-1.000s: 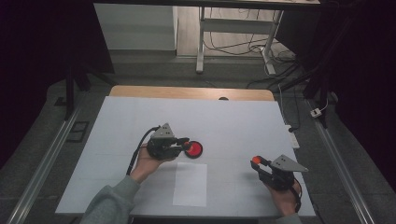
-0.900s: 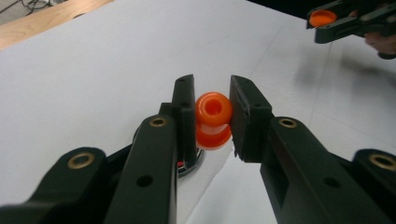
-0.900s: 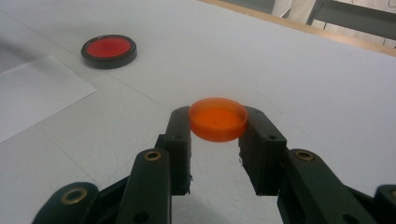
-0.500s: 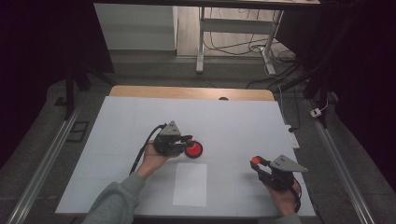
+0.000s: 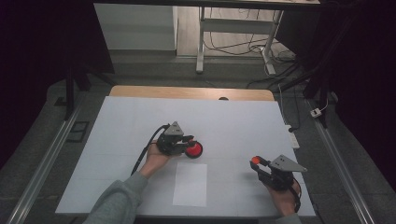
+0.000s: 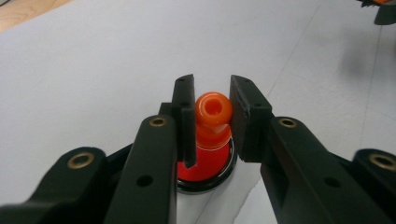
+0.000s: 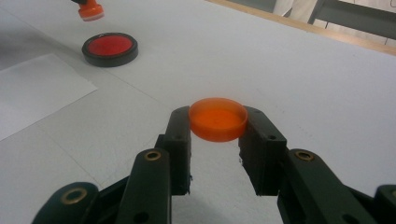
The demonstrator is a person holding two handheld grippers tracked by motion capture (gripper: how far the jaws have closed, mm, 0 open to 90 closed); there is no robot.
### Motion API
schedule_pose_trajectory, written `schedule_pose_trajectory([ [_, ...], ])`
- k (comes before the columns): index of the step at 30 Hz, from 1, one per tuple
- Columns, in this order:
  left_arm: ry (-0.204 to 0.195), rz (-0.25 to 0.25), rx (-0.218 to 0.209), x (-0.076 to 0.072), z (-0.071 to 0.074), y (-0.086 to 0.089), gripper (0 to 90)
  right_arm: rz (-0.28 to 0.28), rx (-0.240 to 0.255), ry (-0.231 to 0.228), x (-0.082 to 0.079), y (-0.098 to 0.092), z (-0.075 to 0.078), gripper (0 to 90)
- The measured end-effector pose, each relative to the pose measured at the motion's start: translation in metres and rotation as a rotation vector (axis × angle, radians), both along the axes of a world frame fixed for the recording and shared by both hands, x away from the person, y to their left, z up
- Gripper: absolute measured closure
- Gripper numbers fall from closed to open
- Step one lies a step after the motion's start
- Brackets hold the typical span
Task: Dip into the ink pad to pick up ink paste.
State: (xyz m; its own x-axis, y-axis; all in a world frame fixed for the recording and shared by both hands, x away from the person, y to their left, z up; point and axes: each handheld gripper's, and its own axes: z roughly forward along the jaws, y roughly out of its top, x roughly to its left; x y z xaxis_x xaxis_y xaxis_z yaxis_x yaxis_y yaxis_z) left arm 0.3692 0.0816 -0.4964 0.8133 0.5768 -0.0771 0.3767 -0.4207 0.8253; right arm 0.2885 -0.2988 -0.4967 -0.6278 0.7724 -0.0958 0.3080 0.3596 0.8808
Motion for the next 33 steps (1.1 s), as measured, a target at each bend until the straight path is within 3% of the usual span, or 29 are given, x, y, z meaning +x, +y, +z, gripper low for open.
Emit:
schedule_pose_trajectory([
  [33, 0.030, 0.010, 0.047, 0.009, -0.021, -0.008, 72.4, 0.003, 0.002, 0.002, 0.000, 0.000, 0.000, 64.7],
])
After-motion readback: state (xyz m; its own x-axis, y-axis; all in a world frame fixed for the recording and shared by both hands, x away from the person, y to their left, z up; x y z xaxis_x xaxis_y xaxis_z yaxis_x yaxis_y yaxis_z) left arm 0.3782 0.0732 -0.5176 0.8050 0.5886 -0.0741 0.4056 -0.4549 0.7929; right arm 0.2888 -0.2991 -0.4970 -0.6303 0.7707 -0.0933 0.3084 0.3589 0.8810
